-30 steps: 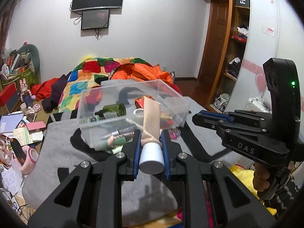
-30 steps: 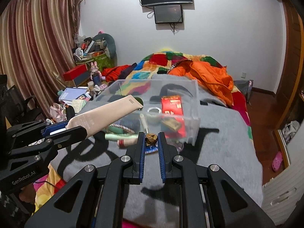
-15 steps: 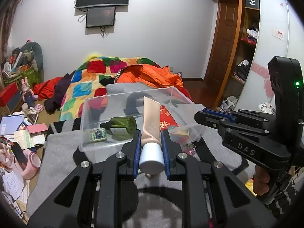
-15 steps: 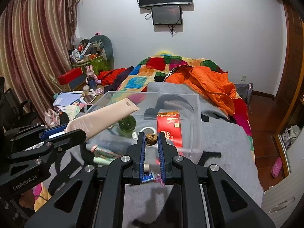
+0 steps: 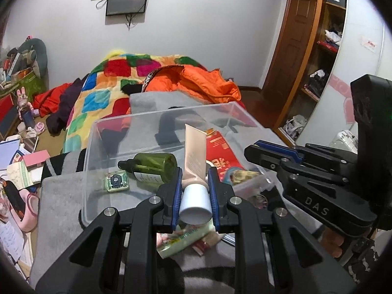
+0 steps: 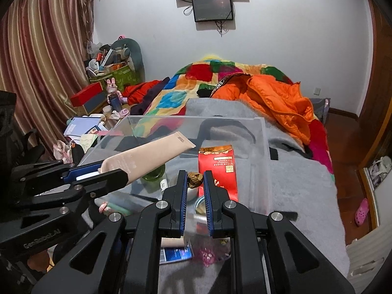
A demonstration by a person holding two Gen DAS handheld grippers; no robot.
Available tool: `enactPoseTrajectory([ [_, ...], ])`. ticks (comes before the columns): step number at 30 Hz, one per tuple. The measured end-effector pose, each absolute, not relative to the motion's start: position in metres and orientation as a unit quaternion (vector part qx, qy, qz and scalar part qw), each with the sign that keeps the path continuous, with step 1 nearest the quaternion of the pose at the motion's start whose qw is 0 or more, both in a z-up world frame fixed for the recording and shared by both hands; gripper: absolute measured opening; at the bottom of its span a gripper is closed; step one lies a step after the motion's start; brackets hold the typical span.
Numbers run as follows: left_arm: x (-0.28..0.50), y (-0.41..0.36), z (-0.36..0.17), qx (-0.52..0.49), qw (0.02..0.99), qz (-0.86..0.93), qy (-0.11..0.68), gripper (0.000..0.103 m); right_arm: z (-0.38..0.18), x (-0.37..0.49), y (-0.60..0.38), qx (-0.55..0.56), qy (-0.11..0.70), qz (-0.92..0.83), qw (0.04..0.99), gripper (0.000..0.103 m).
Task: Organize objects
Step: 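Carry the tube and charm into the clear box and open both tools, then withdraw both tools from the box toward the remaining items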
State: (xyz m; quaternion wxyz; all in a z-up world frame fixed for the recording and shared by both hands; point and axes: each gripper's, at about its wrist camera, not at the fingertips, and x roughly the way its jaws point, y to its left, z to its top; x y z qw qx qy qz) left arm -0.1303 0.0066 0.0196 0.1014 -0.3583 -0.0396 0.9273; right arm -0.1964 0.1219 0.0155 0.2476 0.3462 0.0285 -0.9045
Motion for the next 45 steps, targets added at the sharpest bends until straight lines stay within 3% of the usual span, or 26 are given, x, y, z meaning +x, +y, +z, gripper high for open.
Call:
enactPoseTrajectory([
  [17,-0.164,-0.004,0.001,-0.387,0.097,0.916,-0.034,0.02,-0.006,-0.22,0.106,0.376,0.045,-0.894,0.239,0.012],
  [21,-0.165,-0.008,-0.001,-0.392,0.098,0.914,-0.049,0.027,-0.009,-0.221,0.106,0.382,0.043,-0.892,0.237,0.012],
  [25,-0.161,-0.006,-0.001,-0.391,0.096,0.914,-0.048,0.037,-0.008,-0.22,0.108,0.383,0.044,-0.893,0.233,0.025],
  [28,-0.155,-0.003,0.003,-0.386,0.09,0.917,-0.038,0.045,-0.005,-0.218,0.11,0.38,0.044,-0.893,0.235,0.03],
  [30,-0.152,-0.002,0.006,-0.379,0.082,0.921,-0.032,0.057,-0.003,-0.215,0.11,0.375,0.047,-0.897,0.23,0.039],
  [32,-0.146,-0.001,0.01,-0.372,0.079,0.925,-0.027,0.059,0.0,-0.212,0.112,0.368,0.046,-0.9,0.227,0.047],
  [45,-0.11,-0.007,0.03,-0.353,0.075,0.932,-0.026,0.081,0.019,-0.186,0.129,0.346,0.039,-0.909,0.228,0.061],
])
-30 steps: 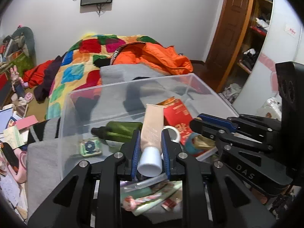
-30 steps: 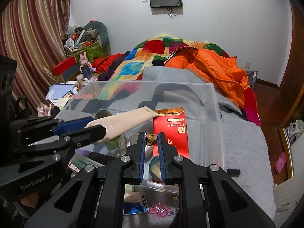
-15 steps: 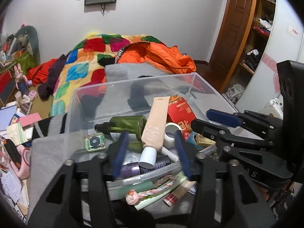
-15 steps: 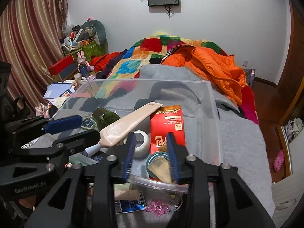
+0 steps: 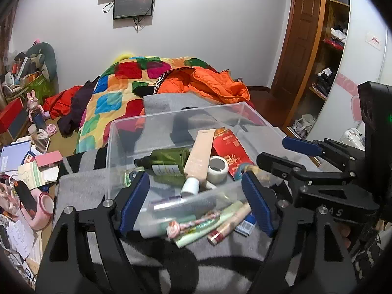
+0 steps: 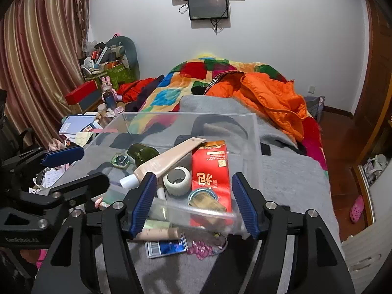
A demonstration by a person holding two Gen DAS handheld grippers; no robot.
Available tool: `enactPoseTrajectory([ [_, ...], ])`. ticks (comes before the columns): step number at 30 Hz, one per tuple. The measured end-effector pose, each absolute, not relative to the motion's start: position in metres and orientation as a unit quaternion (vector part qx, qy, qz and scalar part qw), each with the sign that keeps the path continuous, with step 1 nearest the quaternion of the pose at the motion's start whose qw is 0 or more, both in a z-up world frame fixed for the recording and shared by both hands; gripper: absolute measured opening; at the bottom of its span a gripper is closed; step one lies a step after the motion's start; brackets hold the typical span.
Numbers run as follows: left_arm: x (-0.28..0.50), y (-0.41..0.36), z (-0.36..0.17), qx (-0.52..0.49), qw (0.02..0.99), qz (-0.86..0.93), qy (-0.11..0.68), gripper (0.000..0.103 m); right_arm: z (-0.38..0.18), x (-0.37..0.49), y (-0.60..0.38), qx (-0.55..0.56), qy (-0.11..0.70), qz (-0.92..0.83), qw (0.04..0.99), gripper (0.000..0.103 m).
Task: Organize objects
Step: 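Withdraw both tools from the box toward the remaining items, then grasp the pink-white braided bracelet with the left tool while the right tool grasps the pink octopus keychain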
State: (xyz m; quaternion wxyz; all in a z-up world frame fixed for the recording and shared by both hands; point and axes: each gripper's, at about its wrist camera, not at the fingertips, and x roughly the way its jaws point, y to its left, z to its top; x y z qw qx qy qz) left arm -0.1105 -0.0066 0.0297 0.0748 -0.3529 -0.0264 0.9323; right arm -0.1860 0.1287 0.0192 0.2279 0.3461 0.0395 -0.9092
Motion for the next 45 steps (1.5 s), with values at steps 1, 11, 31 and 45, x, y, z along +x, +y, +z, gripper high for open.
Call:
enactPoseTrajectory([
  [1,-0.107,-0.007,0.03,-0.353,0.074,0.932,-0.027,0.082,0.019,-0.184,0.13,0.346,0.041,-0.91,0.227,0.061],
  [11,-0.082,-0.017,0.011,-0.373,0.064,0.925,-0.031,0.086,0.016,-0.163,0.142,0.346,0.044,-0.911,0.221,0.066],
  [31,-0.074,-0.03,-0.049,-0.429,0.062,0.9,-0.045,0.086,-0.052,-0.168,0.162,0.433,0.037,-0.878,0.203,0.066],
  [45,-0.085,-0.045,-0.038,-0.411,0.044,0.907,-0.075,0.06,-0.055,-0.171,0.152,0.428,0.037,-0.877,0.214,0.038],
])
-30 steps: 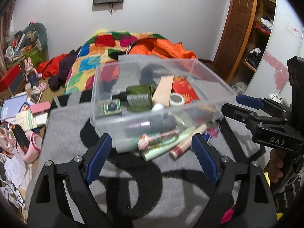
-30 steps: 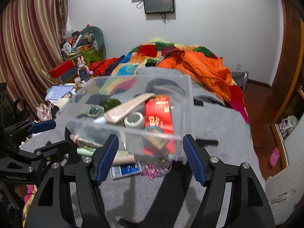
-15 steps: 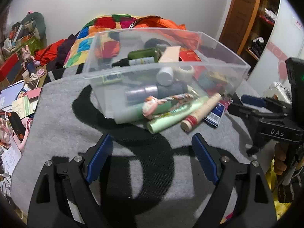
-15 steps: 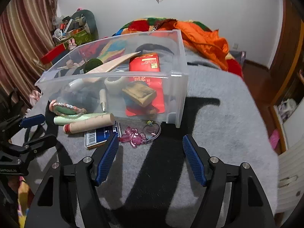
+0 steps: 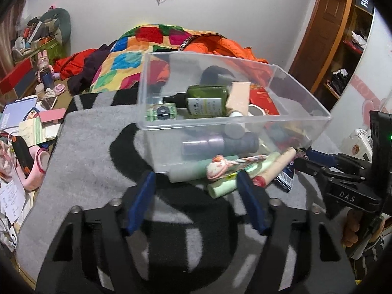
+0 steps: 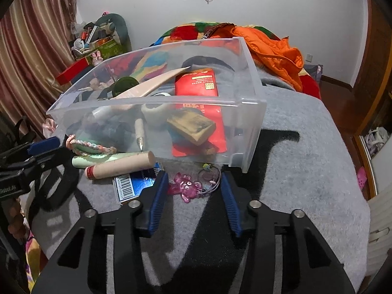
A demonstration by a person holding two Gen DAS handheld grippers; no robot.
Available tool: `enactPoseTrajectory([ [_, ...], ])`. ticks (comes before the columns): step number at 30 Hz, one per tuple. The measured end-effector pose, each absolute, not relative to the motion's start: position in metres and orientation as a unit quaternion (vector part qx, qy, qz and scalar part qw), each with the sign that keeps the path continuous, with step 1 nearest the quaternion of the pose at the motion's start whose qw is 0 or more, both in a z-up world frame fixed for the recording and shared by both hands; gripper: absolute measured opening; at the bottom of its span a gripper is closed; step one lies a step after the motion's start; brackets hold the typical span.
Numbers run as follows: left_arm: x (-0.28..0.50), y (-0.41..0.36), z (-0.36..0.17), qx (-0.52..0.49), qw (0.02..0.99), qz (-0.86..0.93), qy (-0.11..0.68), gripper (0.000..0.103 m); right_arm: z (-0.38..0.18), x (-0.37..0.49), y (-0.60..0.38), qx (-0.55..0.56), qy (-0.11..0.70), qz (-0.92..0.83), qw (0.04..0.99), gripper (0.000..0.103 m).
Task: Organize objects
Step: 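Grasp the pink-white braided bracelet with the left tool while the right tool grasps the pink octopus keychain, then lower the bracelet and keychain into the clear box and open both tools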
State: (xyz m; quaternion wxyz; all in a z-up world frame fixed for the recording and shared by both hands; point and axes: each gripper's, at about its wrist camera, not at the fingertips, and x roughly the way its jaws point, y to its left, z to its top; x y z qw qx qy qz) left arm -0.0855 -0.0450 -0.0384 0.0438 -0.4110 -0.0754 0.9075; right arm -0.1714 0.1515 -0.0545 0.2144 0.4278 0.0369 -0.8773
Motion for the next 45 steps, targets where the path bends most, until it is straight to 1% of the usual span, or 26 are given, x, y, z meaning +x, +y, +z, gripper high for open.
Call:
enactPoseTrajectory([
  [1,-0.086,-0.042,-0.039,-0.41,0.045,0.908,-0.073,0.058,-0.055,-0.171,0.152,0.428,0.037,-0.877,0.215,0.037],
  [4,-0.089,-0.035,-0.039,-0.408,0.036,0.911,-0.053,0.05,-0.056,-0.171,0.155,0.429,0.037,-0.877,0.211,0.027],
  [5,-0.091,-0.034,-0.039,-0.406,0.03,0.912,-0.046,0.047,-0.057,-0.171,0.156,0.43,0.038,-0.878,0.207,0.026],
  [9,-0.094,-0.033,-0.04,-0.403,0.026,0.914,-0.047,0.033,-0.056,-0.171,0.158,0.429,0.036,-0.878,0.209,0.026],
  [10,-0.095,-0.033,-0.041,-0.402,0.024,0.914,-0.048,0.032,-0.056,-0.169,0.158,0.428,0.036,-0.879,0.208,0.026],
  [12,-0.095,-0.034,-0.041,-0.401,0.023,0.915,-0.051,0.021,-0.056,-0.167,0.158,0.426,0.036,-0.88,0.208,0.025],
  [16,-0.093,-0.039,-0.043,-0.402,0.029,0.913,-0.067,0.017,-0.054,-0.163,0.162,0.425,0.029,-0.88,0.209,0.025],
  [17,-0.091,-0.04,-0.044,-0.403,0.03,0.912,-0.069,0.012,-0.054,-0.163,0.163,0.425,0.028,-0.881,0.208,0.025],
  [23,-0.08,-0.047,-0.042,-0.399,0.033,0.912,-0.084,0.012,-0.048,-0.158,0.168,0.418,0.016,-0.884,0.208,0.025],
  [35,-0.063,-0.04,-0.016,-0.369,0.049,0.924,-0.091,0.012,-0.011,-0.136,0.172,0.372,-0.001,-0.901,0.223,0.025],
  [45,-0.05,-0.036,0.009,-0.344,0.063,0.932,-0.095,0.012,0.005,-0.131,0.169,0.353,0.001,-0.907,0.231,0.025],
])
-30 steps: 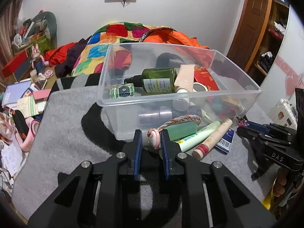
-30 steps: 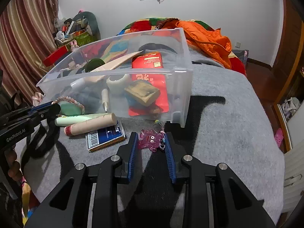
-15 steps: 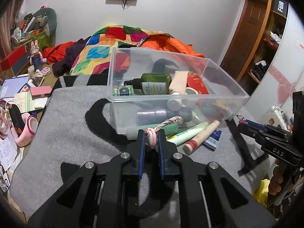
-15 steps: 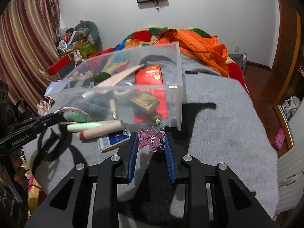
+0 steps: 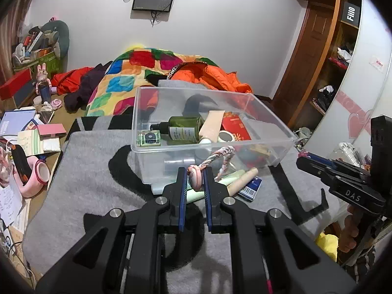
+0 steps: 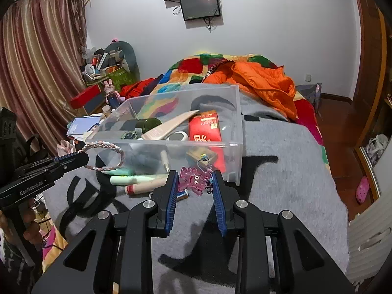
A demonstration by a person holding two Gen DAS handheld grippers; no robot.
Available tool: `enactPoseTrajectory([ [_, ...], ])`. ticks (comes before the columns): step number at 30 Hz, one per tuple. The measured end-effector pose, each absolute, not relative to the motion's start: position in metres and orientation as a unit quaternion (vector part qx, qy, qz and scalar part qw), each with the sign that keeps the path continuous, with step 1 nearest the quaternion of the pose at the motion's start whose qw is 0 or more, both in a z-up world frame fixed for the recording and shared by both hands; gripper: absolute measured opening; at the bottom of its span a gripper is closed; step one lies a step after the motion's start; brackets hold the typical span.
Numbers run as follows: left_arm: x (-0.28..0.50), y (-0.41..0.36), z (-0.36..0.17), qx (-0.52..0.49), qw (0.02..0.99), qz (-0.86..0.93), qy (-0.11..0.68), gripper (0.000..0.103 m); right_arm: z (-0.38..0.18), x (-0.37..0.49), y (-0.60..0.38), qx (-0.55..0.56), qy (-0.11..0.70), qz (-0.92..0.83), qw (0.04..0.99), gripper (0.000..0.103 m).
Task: Organize objects
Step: 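Lower the bracelet and keychain into the clear box and open both tools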
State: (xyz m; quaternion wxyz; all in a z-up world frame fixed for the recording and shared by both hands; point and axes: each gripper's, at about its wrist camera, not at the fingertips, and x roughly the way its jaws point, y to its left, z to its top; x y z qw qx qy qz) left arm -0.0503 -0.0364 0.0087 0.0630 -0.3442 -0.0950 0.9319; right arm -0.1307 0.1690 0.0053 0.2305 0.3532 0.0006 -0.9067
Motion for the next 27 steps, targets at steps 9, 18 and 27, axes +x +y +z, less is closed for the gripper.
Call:
enactPoseTrajectory([
  [9,-0.049,-0.035,0.02,-0.338,0.074,0.933,-0.103,0.012,0.021,-0.13,0.158,0.331,0.009,-0.91,0.249,0.025],
  [18,-0.052,-0.032,0.041,-0.318,0.072,0.942,-0.083,0.012,0.035,-0.139,0.145,0.316,0.02,-0.912,0.261,0.025],
  [27,-0.074,-0.036,0.05,-0.31,0.068,0.945,-0.08,0.012,0.051,-0.153,0.132,0.294,0.034,-0.918,0.263,0.025],
])
